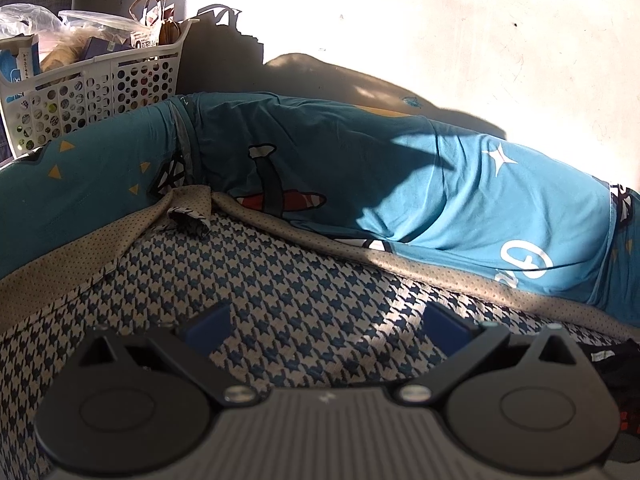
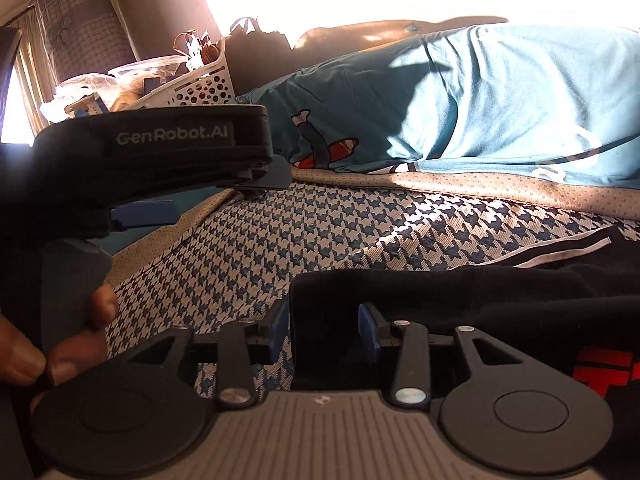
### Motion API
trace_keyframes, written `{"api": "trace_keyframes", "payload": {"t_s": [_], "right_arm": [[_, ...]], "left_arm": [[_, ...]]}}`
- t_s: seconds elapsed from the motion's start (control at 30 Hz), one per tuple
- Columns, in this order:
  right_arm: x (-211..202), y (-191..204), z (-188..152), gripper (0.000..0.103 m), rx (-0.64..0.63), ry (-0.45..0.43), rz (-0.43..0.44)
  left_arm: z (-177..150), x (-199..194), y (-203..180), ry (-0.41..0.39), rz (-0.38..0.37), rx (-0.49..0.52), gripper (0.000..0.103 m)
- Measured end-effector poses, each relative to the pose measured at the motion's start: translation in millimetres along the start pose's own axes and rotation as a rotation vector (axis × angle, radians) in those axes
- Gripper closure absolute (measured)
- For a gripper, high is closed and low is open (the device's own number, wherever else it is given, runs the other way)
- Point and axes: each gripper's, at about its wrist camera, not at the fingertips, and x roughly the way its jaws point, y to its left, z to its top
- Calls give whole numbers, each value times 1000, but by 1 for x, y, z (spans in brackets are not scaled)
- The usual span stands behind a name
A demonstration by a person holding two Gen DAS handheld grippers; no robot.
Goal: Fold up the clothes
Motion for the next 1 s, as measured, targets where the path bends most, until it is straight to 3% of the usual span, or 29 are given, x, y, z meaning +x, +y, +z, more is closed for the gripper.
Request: {"api": "trace_keyframes", "payload": {"t_s": [0.17,0.33,0.6,0.83,1.0], "right_arm": [[-23,-29,14,64,35,-50,-63],[-35,-66,25,64,49,-97,-214],[-30,-110,28,65,55,-99,-360],[-10,-128,33,65,6,-67,-411],[7,-138,32,64,-18,-14,-403]], "left_arm": [[-5,4,-14,19,-13,21,0],[-11,10,-29,50,-49,41,0],[-18,19,-41,96,-78,50,0],[-26,22,-49,109,-71,91,0],[-30,25,-55,125,-77,113,0]]}}
